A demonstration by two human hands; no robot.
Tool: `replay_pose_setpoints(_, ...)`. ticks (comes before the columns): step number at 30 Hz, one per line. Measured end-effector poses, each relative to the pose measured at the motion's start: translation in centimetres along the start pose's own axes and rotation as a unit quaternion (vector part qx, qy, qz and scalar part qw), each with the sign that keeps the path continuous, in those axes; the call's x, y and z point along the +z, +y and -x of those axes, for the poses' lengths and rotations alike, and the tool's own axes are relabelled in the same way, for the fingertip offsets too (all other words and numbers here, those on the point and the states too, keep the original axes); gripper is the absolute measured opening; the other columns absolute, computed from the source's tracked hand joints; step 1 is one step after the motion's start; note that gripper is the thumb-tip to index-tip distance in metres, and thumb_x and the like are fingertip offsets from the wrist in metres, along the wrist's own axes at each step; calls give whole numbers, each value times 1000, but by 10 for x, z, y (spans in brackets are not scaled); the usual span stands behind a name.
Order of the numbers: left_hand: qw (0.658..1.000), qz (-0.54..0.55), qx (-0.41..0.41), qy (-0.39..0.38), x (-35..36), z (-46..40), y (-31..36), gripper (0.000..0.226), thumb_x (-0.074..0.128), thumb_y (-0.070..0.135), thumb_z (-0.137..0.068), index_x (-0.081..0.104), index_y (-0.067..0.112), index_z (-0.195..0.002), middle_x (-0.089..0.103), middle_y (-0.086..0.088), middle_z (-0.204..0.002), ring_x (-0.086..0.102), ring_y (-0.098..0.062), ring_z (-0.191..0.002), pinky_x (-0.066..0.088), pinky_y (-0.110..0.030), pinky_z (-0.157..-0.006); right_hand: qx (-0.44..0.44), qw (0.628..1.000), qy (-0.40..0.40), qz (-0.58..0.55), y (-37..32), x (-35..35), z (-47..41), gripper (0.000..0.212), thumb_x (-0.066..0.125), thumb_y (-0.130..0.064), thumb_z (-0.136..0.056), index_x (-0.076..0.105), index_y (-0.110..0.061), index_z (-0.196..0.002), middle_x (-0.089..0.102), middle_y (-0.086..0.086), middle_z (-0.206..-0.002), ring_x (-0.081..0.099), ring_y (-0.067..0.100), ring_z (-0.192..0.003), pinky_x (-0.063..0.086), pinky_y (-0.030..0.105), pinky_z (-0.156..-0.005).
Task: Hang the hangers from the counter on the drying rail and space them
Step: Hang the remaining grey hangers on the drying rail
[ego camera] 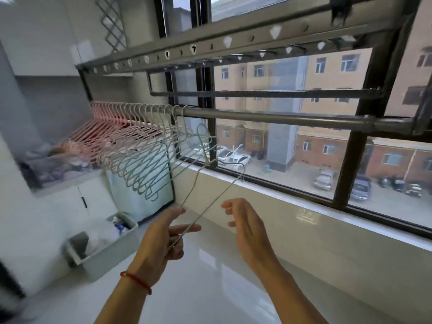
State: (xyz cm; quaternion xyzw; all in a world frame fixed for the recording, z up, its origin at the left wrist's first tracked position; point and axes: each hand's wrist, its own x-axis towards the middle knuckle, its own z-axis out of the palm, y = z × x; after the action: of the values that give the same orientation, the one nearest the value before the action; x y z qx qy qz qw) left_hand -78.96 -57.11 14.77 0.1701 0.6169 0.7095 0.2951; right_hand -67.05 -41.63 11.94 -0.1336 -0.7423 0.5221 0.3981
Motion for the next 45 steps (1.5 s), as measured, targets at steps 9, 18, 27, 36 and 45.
replay_pose_setpoints(9,999,-6,44,-8,-12,-54,58,35,52,29,-98,56,12,-128,77,-24,-101,30,-17,-40,30,-26,-49,-32,999,11,31,7,27,-19,37,35,-59,-97,59,-35,-111,63,-19,-113,63,10,-109,55,45,-92)
replay_pose_setpoints(18,999,-14,32,-9,-11,-103,68,32,51,30,-99,53,12,-126,77,-24,-100,34,-16,-39,34,-26,-48,-15,996,16,91,17,21,-20,21,40,-41,-103,58,-35,-113,61,-19,-115,63,5,-106,57,36,-89)
replay_pose_setpoints(27,1000,-17,15,-14,-17,-120,53,37,51,34,-99,52,10,-127,77,-22,-101,36,-17,-40,36,-26,-48,-9,992,23,127,26,10,-12,23,38,-46,-103,57,-36,-112,61,-19,-113,63,3,-104,56,32,-88)
replay_pose_setpoints(36,999,-29,13,-28,-18,-124,52,38,51,36,-100,51,12,-128,77,-21,-104,38,-17,-42,38,-27,-47,4,991,24,135,27,4,-5,19,40,-38,-104,58,-35,-112,62,-17,-111,63,4,-104,56,32,-88)
replay_pose_setpoints(45,999,-30,10,-40,-13,-124,52,36,52,35,-98,50,14,-127,77,-21,-104,39,-18,-43,38,-26,-46,-2,990,29,139,29,1,0,23,38,-41,-104,58,-32,-113,61,-18,-113,64,4,-103,57,32,-88)
